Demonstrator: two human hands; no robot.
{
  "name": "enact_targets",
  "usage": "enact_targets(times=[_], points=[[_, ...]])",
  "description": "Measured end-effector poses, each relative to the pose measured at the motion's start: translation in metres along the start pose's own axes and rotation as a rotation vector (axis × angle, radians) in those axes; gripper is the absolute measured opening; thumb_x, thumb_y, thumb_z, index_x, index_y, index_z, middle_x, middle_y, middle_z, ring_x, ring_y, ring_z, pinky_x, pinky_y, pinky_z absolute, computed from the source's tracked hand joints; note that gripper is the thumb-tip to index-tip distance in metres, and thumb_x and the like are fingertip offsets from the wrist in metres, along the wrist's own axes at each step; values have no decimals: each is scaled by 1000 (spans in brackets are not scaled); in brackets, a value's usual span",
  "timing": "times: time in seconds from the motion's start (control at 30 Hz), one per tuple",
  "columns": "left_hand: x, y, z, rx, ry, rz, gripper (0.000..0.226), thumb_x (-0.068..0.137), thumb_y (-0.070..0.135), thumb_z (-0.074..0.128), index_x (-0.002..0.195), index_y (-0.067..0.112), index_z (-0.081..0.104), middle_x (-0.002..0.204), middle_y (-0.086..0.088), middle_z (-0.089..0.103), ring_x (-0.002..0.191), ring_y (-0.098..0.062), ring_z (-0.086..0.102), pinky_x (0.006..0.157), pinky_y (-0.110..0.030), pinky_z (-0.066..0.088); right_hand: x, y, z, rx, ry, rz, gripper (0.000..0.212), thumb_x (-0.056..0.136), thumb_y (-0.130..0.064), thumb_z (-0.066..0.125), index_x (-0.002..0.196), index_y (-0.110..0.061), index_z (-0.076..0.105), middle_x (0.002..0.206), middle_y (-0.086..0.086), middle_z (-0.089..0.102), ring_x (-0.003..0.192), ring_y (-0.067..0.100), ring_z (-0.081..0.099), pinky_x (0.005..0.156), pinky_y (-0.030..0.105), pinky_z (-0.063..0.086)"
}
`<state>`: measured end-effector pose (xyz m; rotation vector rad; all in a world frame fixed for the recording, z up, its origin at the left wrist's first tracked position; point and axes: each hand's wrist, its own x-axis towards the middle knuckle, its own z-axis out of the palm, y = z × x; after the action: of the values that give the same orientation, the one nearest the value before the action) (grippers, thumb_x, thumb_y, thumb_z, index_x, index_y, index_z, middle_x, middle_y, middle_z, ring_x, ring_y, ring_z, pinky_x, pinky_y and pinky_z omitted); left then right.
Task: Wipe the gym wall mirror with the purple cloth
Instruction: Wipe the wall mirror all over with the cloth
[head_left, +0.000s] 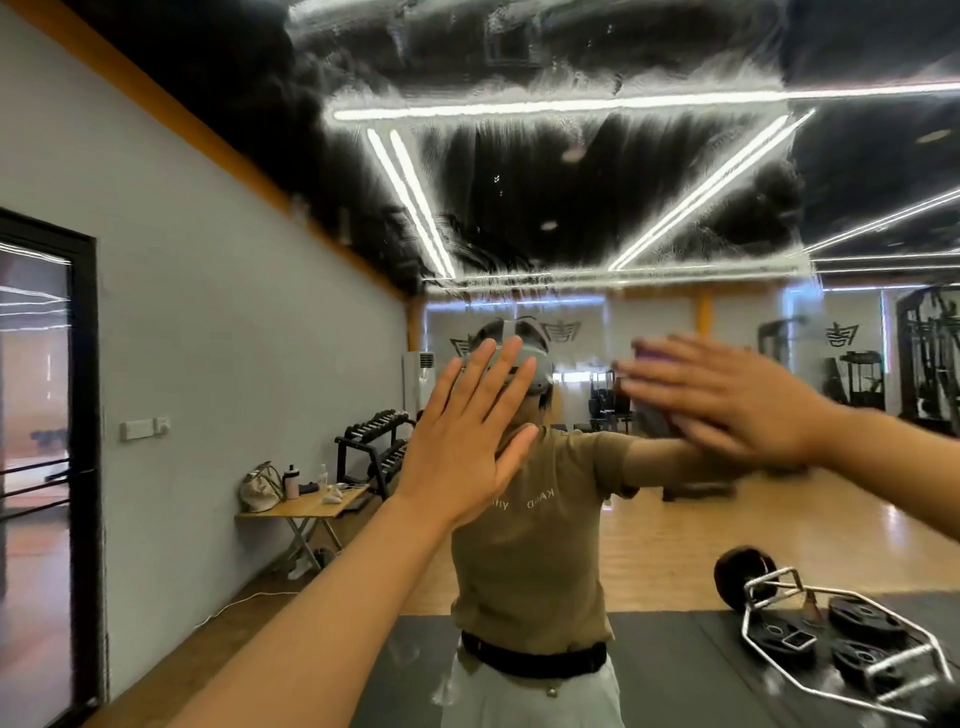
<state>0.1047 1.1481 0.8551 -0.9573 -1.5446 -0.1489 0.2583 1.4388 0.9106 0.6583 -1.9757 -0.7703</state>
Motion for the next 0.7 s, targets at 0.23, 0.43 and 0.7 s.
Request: enact_targets(times=[0.23,0.43,0.7], points=[[1,-6,-5,9,11,39,64,105,49,28,160,17,22,168,-6,18,155,-21,11,124,-42,11,66,65,-43,-55,70,157,54,105,-31,33,156,-16,29,162,4,31,154,27,17,125,50,14],[-1,-7,-6,4,15,49,64,105,47,31,160,15,25,168,-7,19,155,-22,13,124,-43,13,54,21,-15,-49,232,271,55,103,-27,36,156,-13,32,161,7,32,153,33,20,127,43,8],[-14,-21,-9,37,-3,52,64,106,47,30,161,17,20,169,-5,14,156,-20,8,126,-41,9,-14,-67,34,-47,-12,-55,51,106,-31,36,156,-20,34,164,-1,30,153,29,23,126,46,16]])
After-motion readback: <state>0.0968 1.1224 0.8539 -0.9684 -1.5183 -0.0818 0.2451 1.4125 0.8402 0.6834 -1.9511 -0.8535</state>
